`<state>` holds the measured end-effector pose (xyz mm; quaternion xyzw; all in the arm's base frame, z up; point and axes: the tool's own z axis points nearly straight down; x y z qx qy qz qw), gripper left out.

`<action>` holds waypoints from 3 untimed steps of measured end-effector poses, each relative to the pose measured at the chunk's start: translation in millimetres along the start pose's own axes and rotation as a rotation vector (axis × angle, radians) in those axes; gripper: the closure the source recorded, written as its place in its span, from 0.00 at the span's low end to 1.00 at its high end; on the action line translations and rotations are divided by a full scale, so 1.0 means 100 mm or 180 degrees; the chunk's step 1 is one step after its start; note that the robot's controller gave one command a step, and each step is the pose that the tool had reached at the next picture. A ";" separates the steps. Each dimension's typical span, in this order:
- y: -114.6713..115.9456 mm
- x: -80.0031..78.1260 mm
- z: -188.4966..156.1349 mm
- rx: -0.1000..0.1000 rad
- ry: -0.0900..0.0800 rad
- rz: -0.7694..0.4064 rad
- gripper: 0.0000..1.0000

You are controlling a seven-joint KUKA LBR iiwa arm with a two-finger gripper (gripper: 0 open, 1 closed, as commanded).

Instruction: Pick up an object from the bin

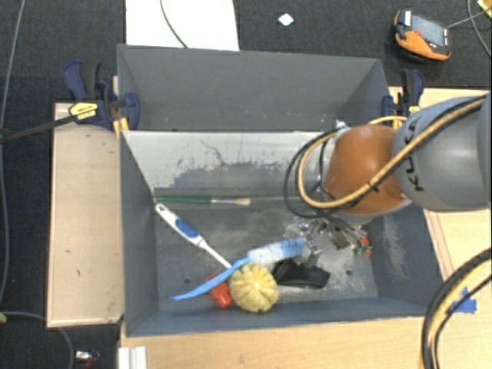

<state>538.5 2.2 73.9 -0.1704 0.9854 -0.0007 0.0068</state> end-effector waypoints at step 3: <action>0.21 0.14 0.00 0.0019 -0.0043 -0.0760 1.00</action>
Offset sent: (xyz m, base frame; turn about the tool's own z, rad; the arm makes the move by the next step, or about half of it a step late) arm 0.0000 0.0000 0.0000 0.0000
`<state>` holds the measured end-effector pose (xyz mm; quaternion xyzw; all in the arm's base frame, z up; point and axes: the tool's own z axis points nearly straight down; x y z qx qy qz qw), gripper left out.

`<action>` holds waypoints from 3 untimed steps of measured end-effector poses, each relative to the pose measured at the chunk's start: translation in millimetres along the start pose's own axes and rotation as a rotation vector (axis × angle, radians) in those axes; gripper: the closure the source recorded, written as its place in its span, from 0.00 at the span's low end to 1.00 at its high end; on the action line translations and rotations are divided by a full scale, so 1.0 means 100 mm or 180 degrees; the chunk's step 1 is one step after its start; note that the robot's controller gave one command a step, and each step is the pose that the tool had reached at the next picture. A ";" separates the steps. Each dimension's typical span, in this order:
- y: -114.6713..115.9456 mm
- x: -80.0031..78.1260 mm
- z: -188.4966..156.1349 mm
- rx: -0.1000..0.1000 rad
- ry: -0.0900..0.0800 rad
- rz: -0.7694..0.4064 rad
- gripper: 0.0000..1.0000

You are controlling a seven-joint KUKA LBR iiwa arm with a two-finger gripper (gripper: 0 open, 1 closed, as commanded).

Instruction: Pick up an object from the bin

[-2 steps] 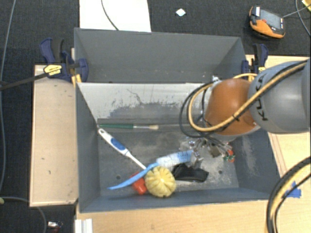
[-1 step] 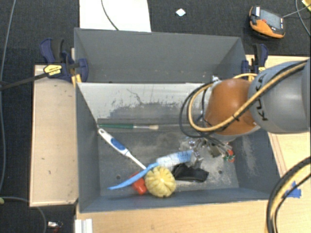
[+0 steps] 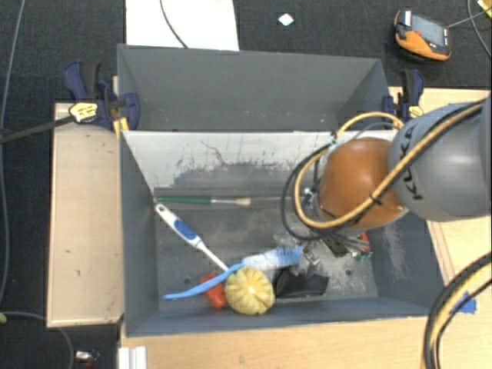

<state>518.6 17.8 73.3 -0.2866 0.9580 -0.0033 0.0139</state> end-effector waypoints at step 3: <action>-0.01 0.04 -0.93 -0.0005 -0.0001 0.0035 1.00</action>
Offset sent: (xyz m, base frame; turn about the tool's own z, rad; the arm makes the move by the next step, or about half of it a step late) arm 0.0000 0.0000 0.0000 0.0000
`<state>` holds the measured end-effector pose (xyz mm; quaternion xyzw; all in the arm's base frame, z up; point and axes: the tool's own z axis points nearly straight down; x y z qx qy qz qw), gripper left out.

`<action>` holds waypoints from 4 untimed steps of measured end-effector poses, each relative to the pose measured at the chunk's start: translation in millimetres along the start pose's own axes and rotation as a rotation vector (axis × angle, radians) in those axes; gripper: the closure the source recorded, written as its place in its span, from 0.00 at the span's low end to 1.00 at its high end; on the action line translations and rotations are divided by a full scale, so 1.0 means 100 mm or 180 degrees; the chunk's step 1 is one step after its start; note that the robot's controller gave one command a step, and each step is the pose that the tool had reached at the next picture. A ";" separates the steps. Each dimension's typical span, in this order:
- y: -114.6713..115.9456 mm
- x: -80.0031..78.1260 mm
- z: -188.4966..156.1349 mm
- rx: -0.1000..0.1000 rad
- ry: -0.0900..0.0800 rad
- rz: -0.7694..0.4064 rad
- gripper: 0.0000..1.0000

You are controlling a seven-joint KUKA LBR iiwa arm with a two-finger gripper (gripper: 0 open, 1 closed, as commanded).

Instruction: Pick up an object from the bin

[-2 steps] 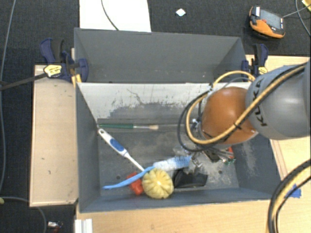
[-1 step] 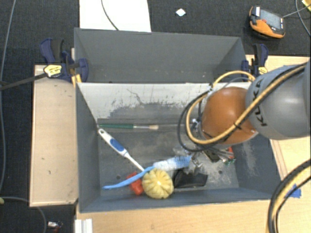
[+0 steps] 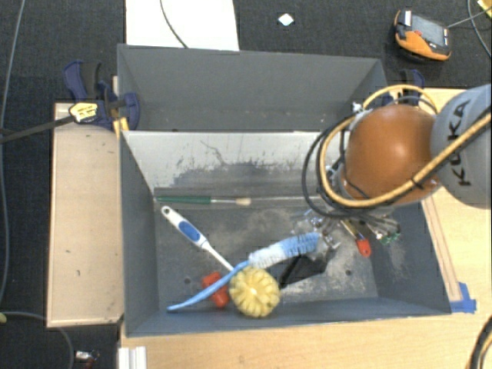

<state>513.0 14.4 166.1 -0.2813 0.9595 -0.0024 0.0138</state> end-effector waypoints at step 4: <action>0.30 -0.04 0.67 0.0022 -0.0031 0.0152 1.00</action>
Offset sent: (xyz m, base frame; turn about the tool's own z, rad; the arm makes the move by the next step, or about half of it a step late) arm -0.0136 0.0090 -0.0684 -0.2093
